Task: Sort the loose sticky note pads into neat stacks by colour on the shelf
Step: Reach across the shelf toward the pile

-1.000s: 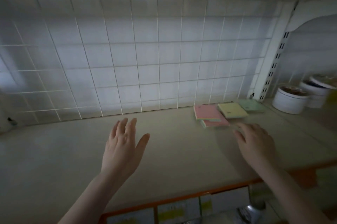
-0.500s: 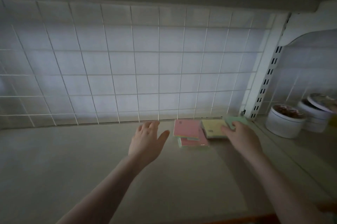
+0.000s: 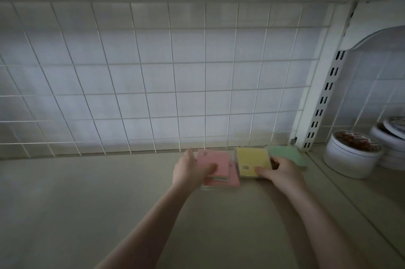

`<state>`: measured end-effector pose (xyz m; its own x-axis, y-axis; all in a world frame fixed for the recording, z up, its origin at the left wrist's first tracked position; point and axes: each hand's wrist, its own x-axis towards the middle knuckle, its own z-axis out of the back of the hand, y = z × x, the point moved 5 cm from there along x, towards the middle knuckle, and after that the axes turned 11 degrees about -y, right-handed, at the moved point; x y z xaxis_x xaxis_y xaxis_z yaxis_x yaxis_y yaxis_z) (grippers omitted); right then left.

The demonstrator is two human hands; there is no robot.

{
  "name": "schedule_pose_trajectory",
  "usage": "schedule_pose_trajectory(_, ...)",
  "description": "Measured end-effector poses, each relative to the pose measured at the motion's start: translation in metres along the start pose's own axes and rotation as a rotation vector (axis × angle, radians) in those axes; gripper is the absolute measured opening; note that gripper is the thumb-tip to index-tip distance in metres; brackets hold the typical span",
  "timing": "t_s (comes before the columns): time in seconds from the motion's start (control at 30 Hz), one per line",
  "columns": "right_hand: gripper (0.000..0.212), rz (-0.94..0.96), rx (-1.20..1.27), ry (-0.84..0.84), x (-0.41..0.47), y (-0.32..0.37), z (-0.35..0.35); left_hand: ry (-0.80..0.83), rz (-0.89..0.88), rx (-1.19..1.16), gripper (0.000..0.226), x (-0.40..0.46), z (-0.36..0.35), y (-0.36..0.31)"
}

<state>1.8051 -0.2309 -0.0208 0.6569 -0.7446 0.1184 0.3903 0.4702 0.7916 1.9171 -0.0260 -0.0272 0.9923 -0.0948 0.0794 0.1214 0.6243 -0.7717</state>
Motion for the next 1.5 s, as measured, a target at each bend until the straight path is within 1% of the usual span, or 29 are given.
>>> schedule_pose_trajectory(0.07, 0.021, -0.015, 0.040, 0.018, 0.000, -0.002, 0.000, 0.044, 0.020, -0.149, 0.065, -0.001, 0.003, 0.003)
schedule_pose_trajectory(0.13, 0.024, -0.052, 0.080, 0.015, 0.000, -0.002, -0.001, 0.061, 0.023, -0.245, 0.067, -0.001, 0.006, 0.004)
schedule_pose_trajectory(0.23, 0.043, -0.094, 0.137, 0.011, 0.001, -0.003, -0.001, 0.076, 0.037, -0.331, 0.067, -0.003, 0.009, 0.006)
schedule_pose_trajectory(0.27, 0.044, -0.095, 0.159, 0.018, 0.001, -0.002, 0.001, 0.086, 0.041, -0.360, 0.066, -0.004, 0.010, 0.007)
schedule_pose_trajectory(0.43, 0.038, -0.066, 0.285, 0.033, 0.001, 0.004, 0.009, 0.093, 0.065, -0.457, 0.039, -0.004, 0.017, 0.013)
schedule_pose_trajectory(0.53, 0.040, -0.050, 0.266, 0.044, 0.001, 0.003, 0.012, 0.074, 0.071, -0.475, 0.023, -0.006, 0.026, 0.019)
schedule_pose_trajectory(0.63, 0.027, -0.055, 0.274, 0.043, -0.001, 0.002, 0.018, 0.069, 0.069, -0.473, 0.016, -0.010, 0.033, 0.022)
schedule_pose_trajectory(0.73, 0.015, -0.068, 0.299, 0.008, -0.001, 0.002, 0.024, 0.038, 0.051, -0.446, 0.012, -0.011, 0.046, 0.021)
schedule_pose_trajectory(0.87, 0.008, -0.032, 0.313, -0.003, -0.004, 0.009, 0.025, -0.032, 0.036, -0.444, 0.010, -0.022, 0.072, 0.027)
schedule_pose_trajectory(0.97, 0.008, 0.013, 0.401, 0.004, -0.010, 0.020, 0.021, -0.070, 0.040, -0.440, 0.012, -0.037, 0.091, 0.041)
schedule_pose_trajectory(1.07, 0.006, 0.039, 0.483, 0.050, -0.020, 0.032, 0.009, -0.141, 0.062, -0.445, 0.011, -0.049, 0.113, 0.053)
schedule_pose_trajectory(1.17, 0.011, 0.111, 0.449, 0.127, -0.037, 0.052, -0.010, -0.191, 0.068, -0.475, 0.014, -0.059, 0.137, 0.063)
schedule_pose_trajectory(1.23, 0.008, 0.152, 0.403, 0.203, -0.051, 0.071, -0.025, -0.221, 0.070, -0.498, 0.016, -0.063, 0.155, 0.070)
schedule_pose_trajectory(1.3, 0.015, 0.186, 0.378, 0.259, -0.066, 0.091, -0.041, -0.254, 0.075, -0.526, 0.016, -0.068, 0.176, 0.081)
schedule_pose_trajectory(1.37, 0.018, 0.219, 0.349, 0.295, -0.084, 0.112, -0.059, -0.289, 0.077, -0.545, 0.012, -0.072, 0.199, 0.096)
schedule_pose_trajectory(1.43, 0.018, 0.230, 0.372, 0.338, -0.106, 0.135, -0.078, -0.321, 0.078, -0.560, 0.009, -0.076, 0.225, 0.115)
schedule_pose_trajectory(1.5, 0.018, 0.238, 0.389, 0.368, -0.131, 0.158, -0.100, -0.349, 0.087, -0.563, 0.010, -0.080, 0.255, 0.140)
